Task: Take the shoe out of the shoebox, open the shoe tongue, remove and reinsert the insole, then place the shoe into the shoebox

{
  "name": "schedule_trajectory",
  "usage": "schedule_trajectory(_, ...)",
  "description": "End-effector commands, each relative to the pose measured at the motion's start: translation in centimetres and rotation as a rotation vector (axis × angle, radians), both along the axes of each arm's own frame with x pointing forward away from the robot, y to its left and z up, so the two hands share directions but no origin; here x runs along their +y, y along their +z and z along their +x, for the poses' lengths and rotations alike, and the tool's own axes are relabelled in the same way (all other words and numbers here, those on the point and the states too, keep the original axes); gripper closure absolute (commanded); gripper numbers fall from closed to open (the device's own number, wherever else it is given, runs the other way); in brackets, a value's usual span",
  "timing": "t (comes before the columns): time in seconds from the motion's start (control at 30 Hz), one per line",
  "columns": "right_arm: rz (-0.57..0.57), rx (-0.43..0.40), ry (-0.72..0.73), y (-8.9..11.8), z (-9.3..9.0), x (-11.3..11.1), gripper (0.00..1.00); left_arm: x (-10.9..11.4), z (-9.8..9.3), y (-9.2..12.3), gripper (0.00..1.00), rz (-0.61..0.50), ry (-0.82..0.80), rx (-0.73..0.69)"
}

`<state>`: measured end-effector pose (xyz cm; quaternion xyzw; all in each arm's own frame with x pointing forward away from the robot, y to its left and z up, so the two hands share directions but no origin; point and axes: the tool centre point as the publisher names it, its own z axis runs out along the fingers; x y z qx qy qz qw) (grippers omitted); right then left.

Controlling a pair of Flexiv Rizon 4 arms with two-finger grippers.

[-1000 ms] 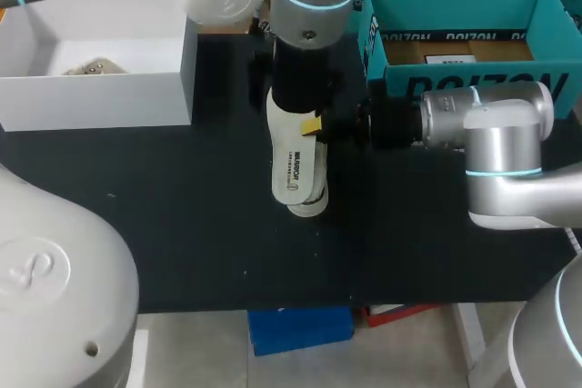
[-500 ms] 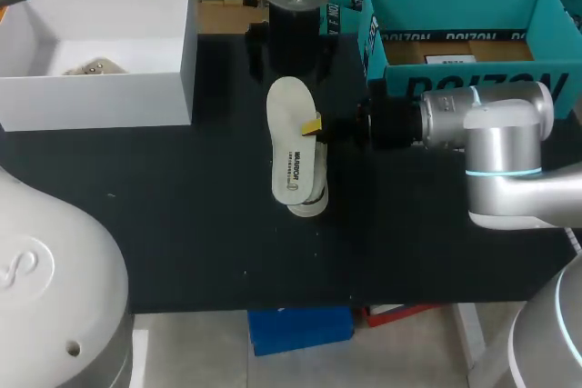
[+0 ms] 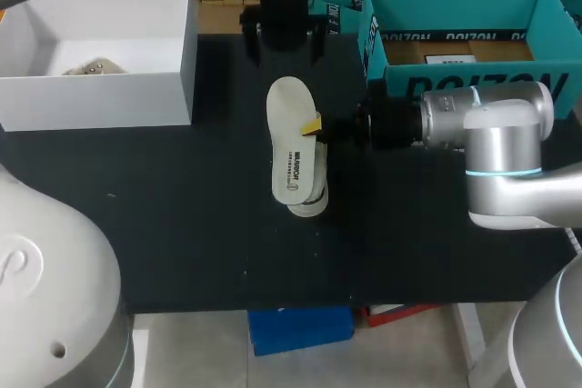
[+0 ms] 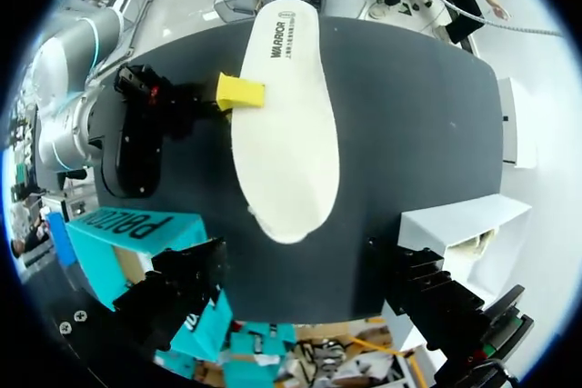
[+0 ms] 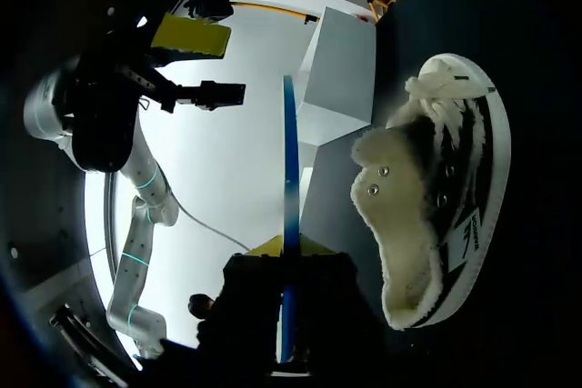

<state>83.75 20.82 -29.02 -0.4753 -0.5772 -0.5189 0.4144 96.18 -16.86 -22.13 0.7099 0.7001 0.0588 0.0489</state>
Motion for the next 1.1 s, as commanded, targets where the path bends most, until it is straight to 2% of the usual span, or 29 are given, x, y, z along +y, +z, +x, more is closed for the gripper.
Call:
schedule_trajectory(0.03, 0.0, 0.0, -0.001, -0.1, 0.0, 0.1, 1.0, -0.3, 0.7, -0.1, 0.0, 0.005, 0.003, 0.011)
schedule_trajectory(0.23, 0.0, 0.0, -0.001, -0.1, 0.0, 0.1, 1.0, -0.3, 0.1, -0.1, 0.0, 0.006, 0.004, 0.011)
schedule_trajectory(0.57, 0.0, 0.0, -0.001, -0.1, 0.0, 0.1, 1.0, 0.5, -2.9, 0.8, 0.0, 0.014, 0.01, -0.002)
schedule_trajectory(0.83, 0.0, 0.0, -0.001, -0.1, 0.0, 0.1, 1.0, 0.9, -6.8, 1.5, 0.0, 0.014, 0.01, -0.016)
schedule_trajectory(1.1, 0.0, 0.0, -0.001, -0.1, 0.0, 0.1, 1.0, 1.3, -11.0, 1.3, 0.0, -0.002, 0.009, -0.017)
